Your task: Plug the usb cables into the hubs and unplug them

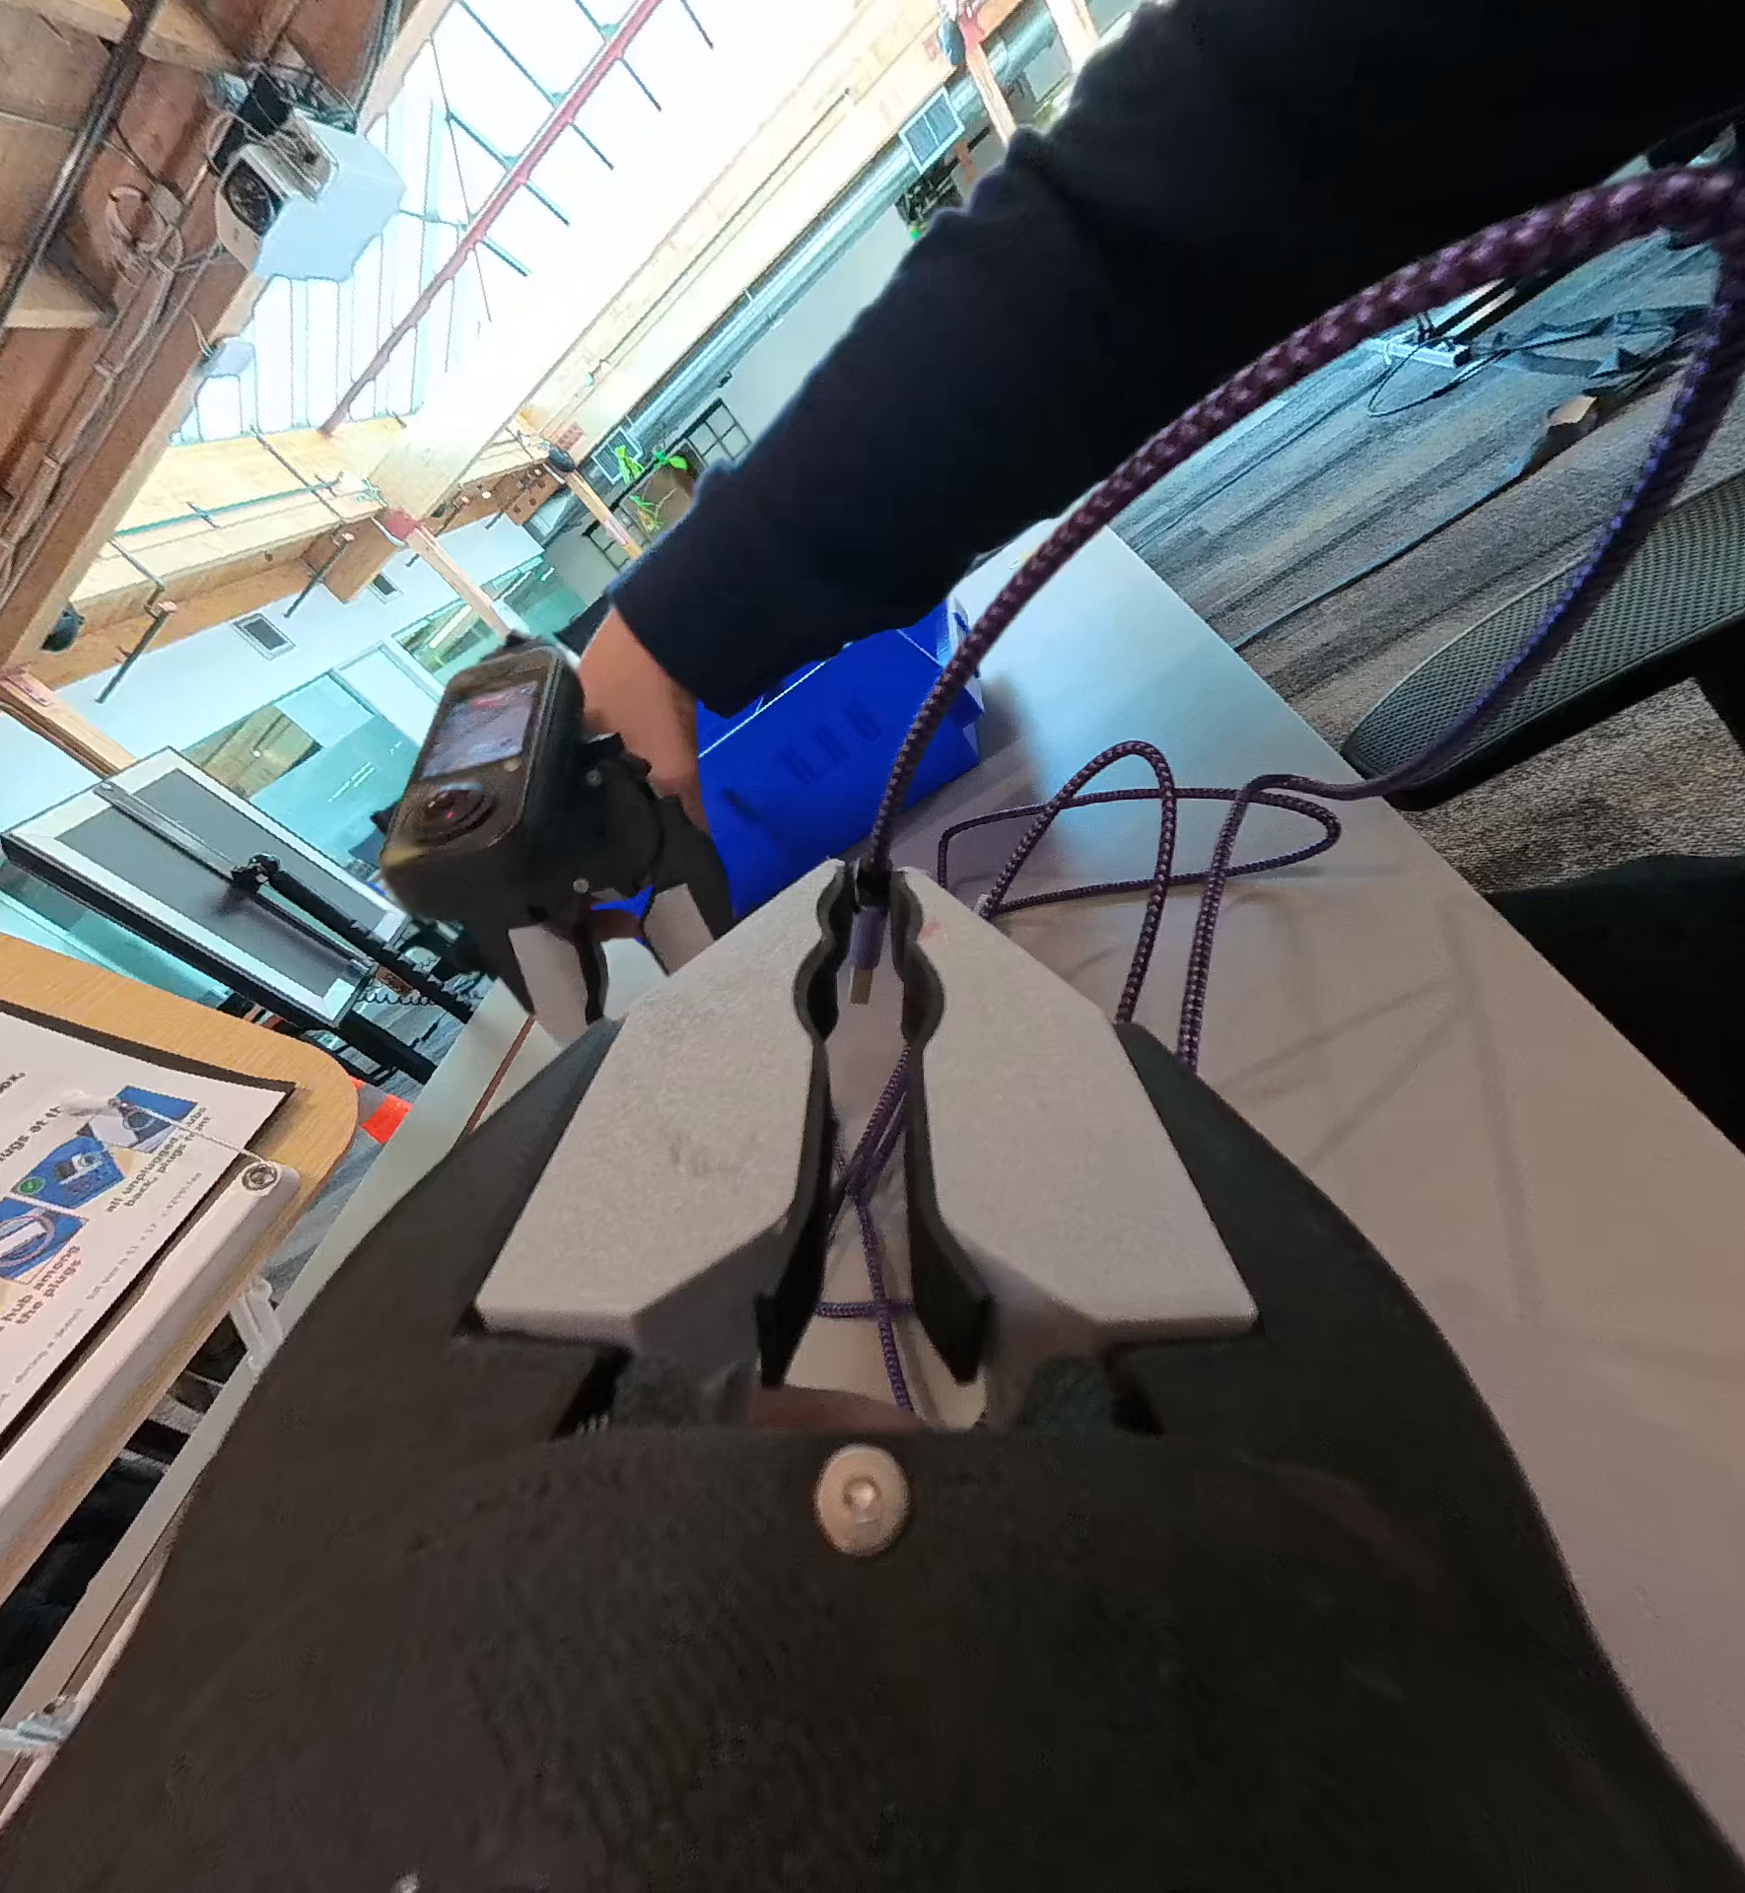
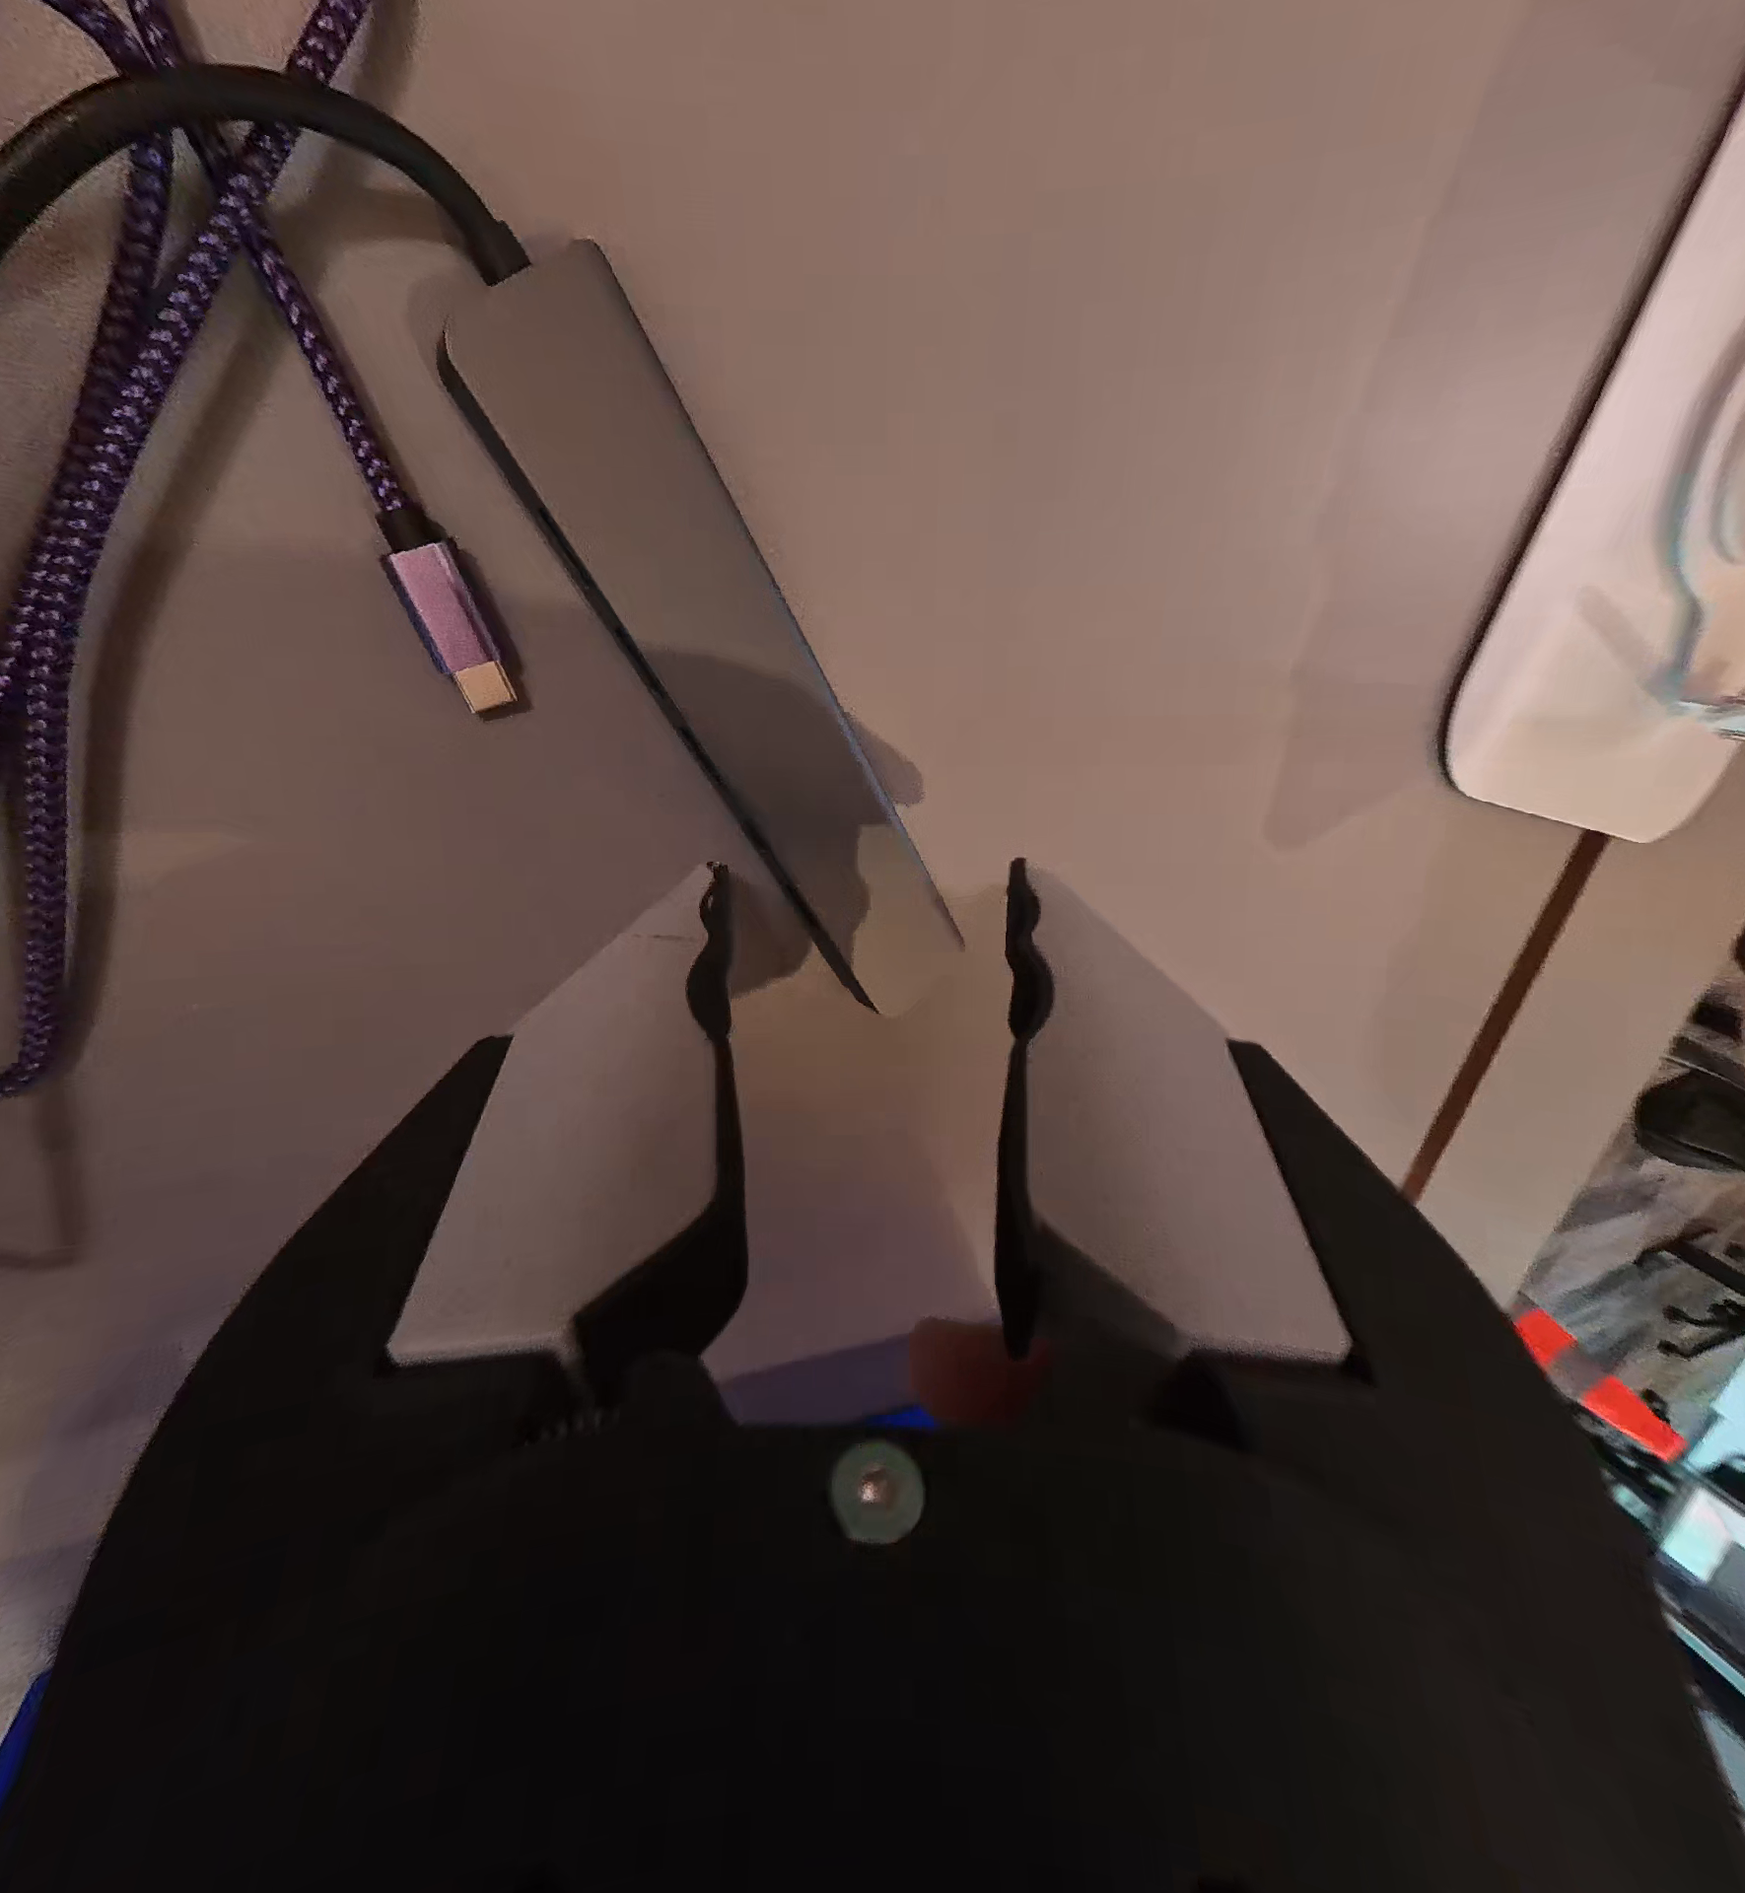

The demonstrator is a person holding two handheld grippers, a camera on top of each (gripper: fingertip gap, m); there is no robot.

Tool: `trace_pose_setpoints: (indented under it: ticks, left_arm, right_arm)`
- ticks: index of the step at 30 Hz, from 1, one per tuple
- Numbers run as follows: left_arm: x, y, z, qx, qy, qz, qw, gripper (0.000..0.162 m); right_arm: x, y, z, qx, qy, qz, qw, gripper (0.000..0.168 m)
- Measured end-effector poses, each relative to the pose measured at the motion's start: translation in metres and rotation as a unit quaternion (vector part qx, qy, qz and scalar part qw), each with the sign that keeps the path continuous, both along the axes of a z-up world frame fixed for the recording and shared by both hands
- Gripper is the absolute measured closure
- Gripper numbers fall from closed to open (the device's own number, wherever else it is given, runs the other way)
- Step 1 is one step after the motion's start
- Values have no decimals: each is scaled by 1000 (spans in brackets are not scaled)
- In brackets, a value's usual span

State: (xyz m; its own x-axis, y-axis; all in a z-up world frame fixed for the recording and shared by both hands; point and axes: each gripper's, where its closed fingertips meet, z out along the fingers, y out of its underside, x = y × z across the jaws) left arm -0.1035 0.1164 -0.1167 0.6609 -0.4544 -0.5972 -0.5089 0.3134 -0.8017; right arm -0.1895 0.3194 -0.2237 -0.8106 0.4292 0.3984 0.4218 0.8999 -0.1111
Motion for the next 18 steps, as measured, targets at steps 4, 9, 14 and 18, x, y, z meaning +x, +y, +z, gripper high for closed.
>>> trace_pose_setpoints:
  ticks: [4, 9, 14, 18]
  left_arm:
    - [5, -1, -2, 0, 10, -7, 1000, 159]
    - [3, 0, -2, 15, 30, 8, 999, 159]
    - [-3, 8, -15, 19, 72, 41, 996, 158]
    - [-3, 13, -26, 15, 99, 49, 994, 159]
  right_arm:
    - [-3, -3, -7, -27, -47, 0, 999, 116]
    - [0, -10, -15, -68, -95, -15, 993, 137]
    - [14, -29, -8, -154, -111, -70, 979, 149]
    - [27, -54, 2, -238, -115, -110, 958, 158]
